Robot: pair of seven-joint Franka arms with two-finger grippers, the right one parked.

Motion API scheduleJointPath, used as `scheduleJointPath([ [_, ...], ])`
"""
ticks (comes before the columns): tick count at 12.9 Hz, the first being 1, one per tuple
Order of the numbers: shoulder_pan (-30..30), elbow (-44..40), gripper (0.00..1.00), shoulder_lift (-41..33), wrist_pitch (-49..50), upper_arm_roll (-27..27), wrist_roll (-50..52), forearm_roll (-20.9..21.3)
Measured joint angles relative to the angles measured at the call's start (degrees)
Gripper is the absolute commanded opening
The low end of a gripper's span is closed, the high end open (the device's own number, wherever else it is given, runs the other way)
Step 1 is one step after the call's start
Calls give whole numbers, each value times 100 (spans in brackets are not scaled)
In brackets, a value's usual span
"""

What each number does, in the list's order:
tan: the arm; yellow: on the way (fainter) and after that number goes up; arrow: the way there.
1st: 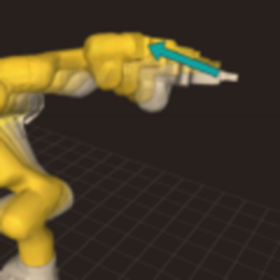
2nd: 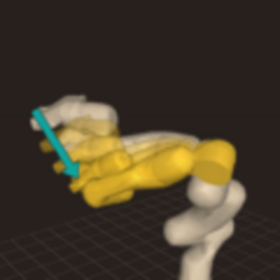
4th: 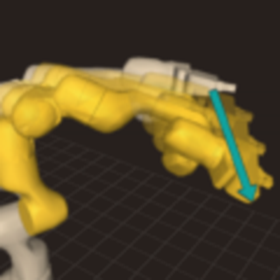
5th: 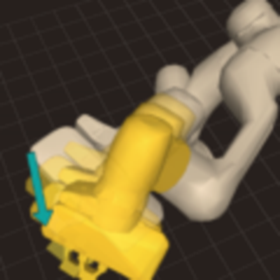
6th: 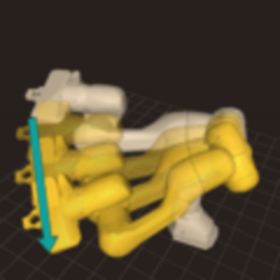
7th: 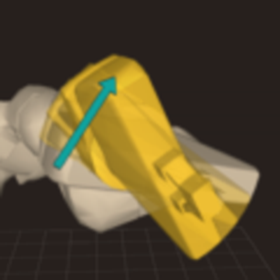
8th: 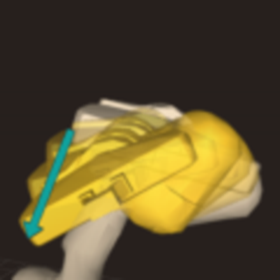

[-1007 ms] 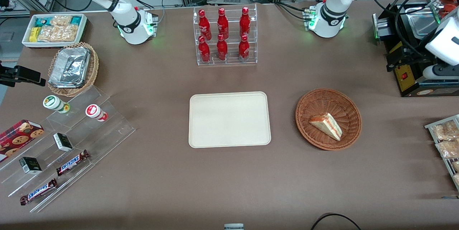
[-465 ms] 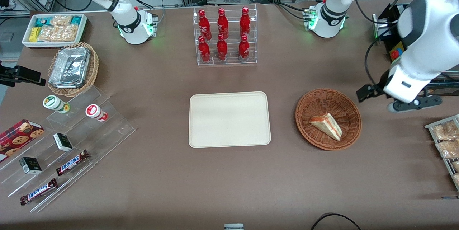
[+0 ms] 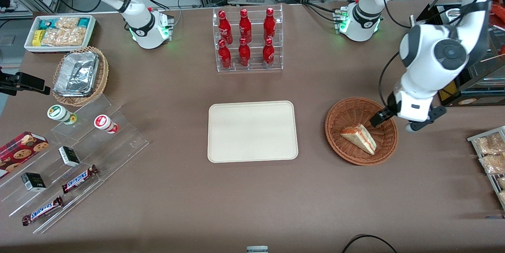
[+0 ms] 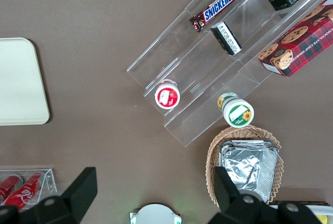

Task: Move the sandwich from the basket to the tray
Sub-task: 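Move the open left gripper down over the sandwich in the basket, then close the left gripper on the wrapped sandwich and lift it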

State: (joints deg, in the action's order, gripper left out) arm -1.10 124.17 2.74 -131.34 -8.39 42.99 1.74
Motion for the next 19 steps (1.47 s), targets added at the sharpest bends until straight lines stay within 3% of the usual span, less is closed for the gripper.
scheduleJointPath([
  [5,-4,165,100,542,-675,-90,562,0],
  [18,-5,162,100,1205,-1288,-153,629,0],
  [19,-5,162,94,1261,-1367,-153,629,0],
])
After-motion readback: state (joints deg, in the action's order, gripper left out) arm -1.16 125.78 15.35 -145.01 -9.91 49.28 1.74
